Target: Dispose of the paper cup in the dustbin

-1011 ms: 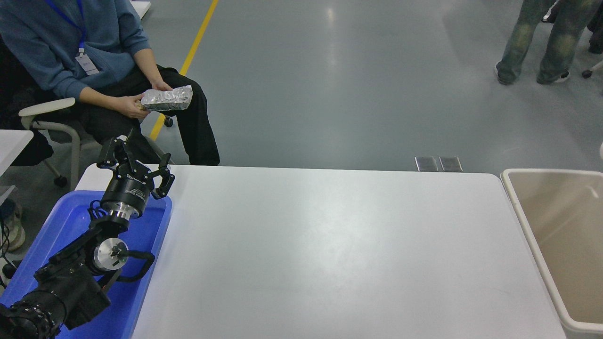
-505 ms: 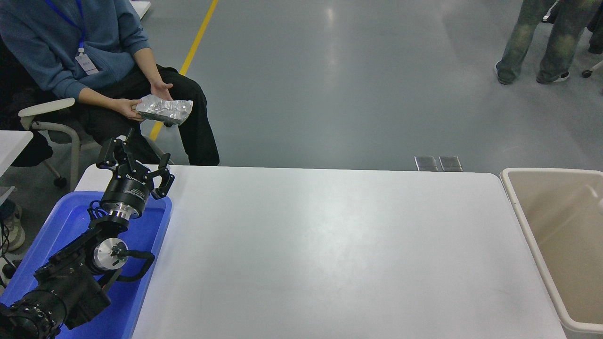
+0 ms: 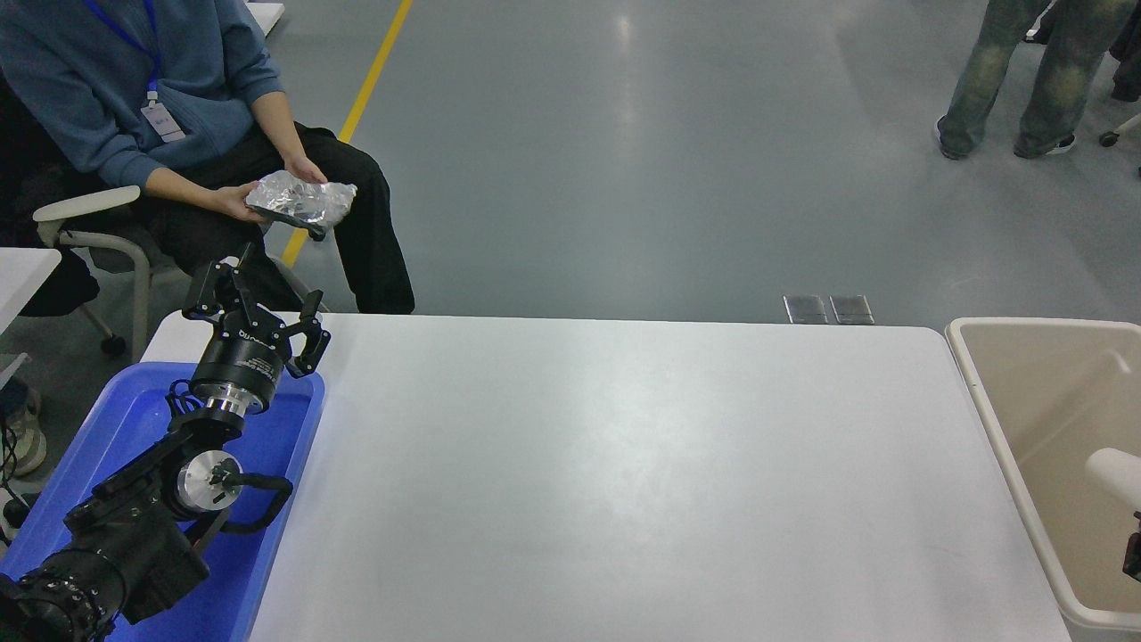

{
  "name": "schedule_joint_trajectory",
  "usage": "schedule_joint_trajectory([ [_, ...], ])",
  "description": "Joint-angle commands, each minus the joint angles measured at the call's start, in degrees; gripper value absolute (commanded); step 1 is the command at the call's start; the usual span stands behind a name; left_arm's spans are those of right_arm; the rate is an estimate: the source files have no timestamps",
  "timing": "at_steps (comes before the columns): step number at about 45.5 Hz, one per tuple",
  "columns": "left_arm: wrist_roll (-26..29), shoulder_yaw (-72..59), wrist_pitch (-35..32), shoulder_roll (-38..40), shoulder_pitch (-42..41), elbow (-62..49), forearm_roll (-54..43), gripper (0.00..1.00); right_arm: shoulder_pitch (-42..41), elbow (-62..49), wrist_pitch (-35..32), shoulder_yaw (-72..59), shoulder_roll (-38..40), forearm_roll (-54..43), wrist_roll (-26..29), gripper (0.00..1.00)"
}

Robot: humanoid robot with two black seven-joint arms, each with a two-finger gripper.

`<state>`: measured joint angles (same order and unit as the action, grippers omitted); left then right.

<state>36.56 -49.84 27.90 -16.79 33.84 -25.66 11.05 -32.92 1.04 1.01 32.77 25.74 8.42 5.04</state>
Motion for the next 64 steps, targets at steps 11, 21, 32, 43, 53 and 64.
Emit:
schedule_joint_trajectory([
  [11, 0.0, 0.0, 0.1, 0.0, 0.0, 0.0, 0.0, 1.0, 0.9, 0.0, 0.7, 0.6, -1.0, 0.2, 0.1, 0.52],
  [21, 0.0, 0.0, 0.1, 0.0, 0.0, 0.0, 0.0, 1.0, -0.4, 0.1, 0.6, 0.7, -0.4, 0.2, 0.1, 1.0],
  [32, 0.0, 0.0, 0.1, 0.0, 0.0, 0.0, 0.0, 1.0, -7.5, 0.1, -0.1, -0.1, 0.8, 0.1, 0.1, 1.0],
  [43, 0.0, 0.0, 0.1, 0.0, 0.0, 0.0, 0.0, 1.0, -19.2, 0.8, -4.7, -2.9, 1.2, -0.6, 0.2, 1.0],
  [53, 0.0, 0.0, 0.1, 0.0, 0.0, 0.0, 0.0, 1.0, -27.4, 1.0, -9.1, -3.1, -2.4, -0.5, 0.2, 1.0],
  [64, 0.0, 0.0, 0.1, 0.0, 0.0, 0.0, 0.0, 1.0, -31.4, 1.2, -12.0, -1.9, -11.3, 0.1, 0.1, 1.0],
])
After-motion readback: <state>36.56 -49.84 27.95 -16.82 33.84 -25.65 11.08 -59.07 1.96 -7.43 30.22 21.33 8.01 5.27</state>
